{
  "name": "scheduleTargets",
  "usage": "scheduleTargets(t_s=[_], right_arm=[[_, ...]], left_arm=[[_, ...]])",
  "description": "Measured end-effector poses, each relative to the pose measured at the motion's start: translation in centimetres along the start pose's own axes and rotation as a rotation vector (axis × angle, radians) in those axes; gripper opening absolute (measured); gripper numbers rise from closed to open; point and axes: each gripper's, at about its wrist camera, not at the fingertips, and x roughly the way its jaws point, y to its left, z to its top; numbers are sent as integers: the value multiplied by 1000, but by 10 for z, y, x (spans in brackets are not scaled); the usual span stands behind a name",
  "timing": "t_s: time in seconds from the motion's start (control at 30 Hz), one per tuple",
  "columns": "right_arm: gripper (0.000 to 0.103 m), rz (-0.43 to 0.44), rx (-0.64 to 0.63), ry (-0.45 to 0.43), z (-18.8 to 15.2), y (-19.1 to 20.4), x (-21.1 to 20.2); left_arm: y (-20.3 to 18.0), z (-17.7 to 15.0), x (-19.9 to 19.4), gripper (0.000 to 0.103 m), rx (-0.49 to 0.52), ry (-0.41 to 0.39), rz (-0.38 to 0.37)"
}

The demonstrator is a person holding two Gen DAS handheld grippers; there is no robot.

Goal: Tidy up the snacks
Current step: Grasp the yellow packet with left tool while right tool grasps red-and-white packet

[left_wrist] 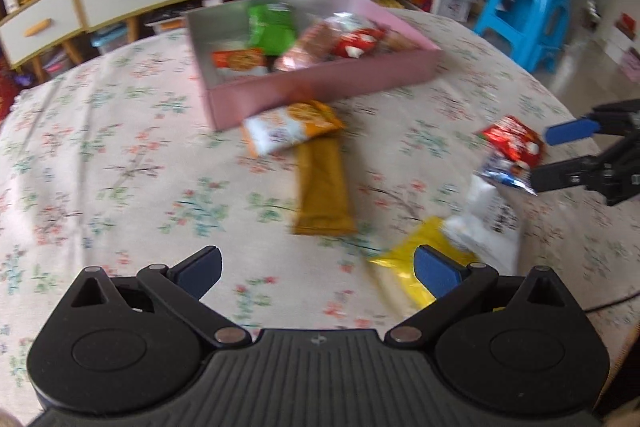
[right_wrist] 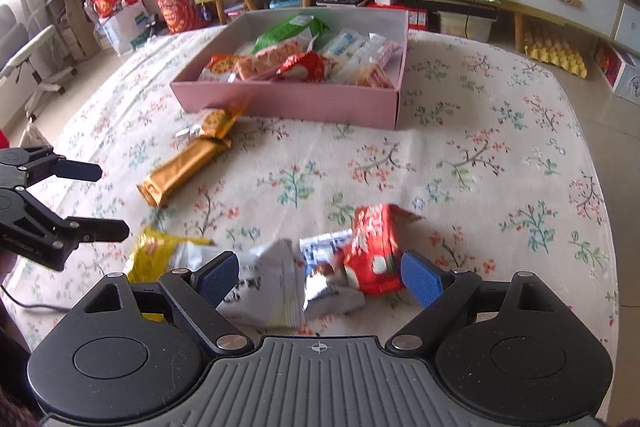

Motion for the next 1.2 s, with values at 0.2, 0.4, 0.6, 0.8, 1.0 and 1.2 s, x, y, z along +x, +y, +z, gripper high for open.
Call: scheduleTargets(t_s=[0.2,0.4,0.6,0.8,1.0,1.2], right_arm=[[90,-6,25,35,-6,-3,7],[90,-23,18,57,-7,-1,14],[90,-46,-2,77,-9,0,19],[90,-53,28,63,-4,-7,17],[90,-56,79,26,2,-17,9],[90,-92,122,14,5,-26,9]], left_arm=[[-29,-4,8,102,35,29,-65],[-50,-8,20,103,102,51,-69],[-41,-7,22,103,71,66,-71],[-19,-8,17,103,25,91,-38],[-3,-6,6,98,-9,72,26],[-10,-3,6,86,-27,54,-63]])
